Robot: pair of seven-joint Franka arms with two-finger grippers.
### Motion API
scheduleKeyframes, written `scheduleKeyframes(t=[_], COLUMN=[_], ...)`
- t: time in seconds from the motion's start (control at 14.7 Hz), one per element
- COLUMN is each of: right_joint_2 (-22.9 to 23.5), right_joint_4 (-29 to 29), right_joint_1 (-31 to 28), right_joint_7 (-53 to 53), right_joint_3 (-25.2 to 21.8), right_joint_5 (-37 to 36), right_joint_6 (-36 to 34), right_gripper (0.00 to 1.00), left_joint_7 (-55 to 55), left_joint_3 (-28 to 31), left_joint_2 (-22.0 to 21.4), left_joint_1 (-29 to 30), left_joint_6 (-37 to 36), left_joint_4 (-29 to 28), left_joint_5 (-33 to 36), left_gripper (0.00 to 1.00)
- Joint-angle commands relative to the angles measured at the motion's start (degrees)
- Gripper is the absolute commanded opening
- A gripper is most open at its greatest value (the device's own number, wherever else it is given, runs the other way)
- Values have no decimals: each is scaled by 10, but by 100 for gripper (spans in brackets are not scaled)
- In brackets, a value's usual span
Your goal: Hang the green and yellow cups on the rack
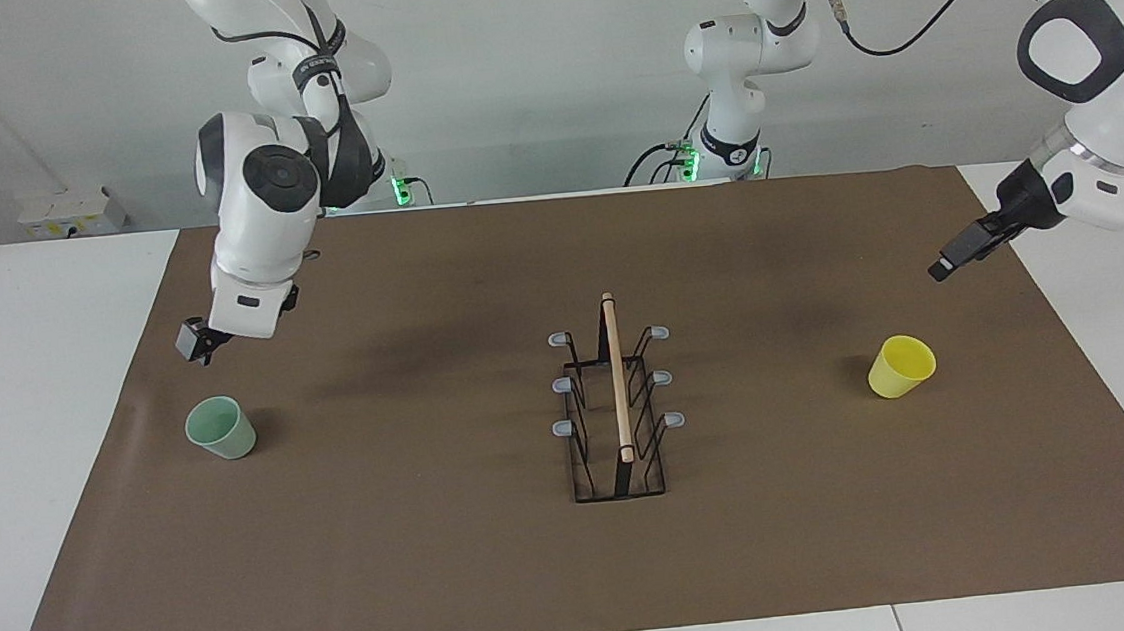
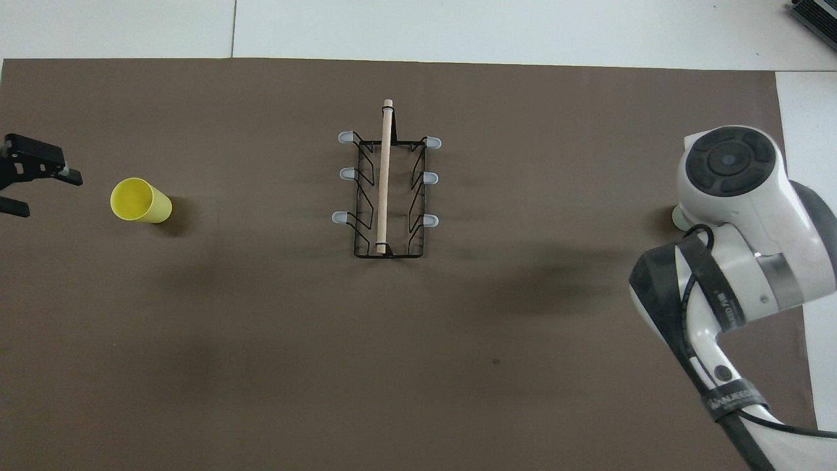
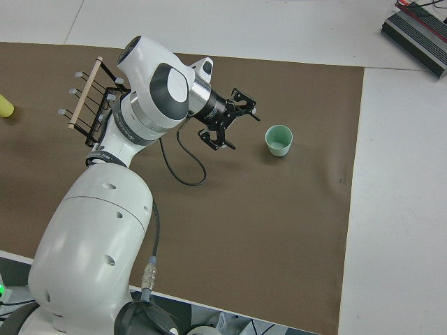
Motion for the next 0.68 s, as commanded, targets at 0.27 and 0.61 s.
scheduleKeyframes(t=[0.27, 0.61], right_joint_2=[-8, 19], right_joint_4=[-28, -52], right_joint_1=[-1, 7], right_joint_7=[-153, -242], right_joint_3=[1, 2], right_joint_5=[-91, -217], right_joint_6=[-6, 12], right_gripper=[100, 100], left_joint_7=[-151, -200], left_joint_3=[56, 109], left_joint_2=[97, 205], left_joint_1=[-7, 3], left_joint_6=[0, -11], left_joint_4=[64, 150], left_joint_5=[-77, -153], left_gripper=[100, 100])
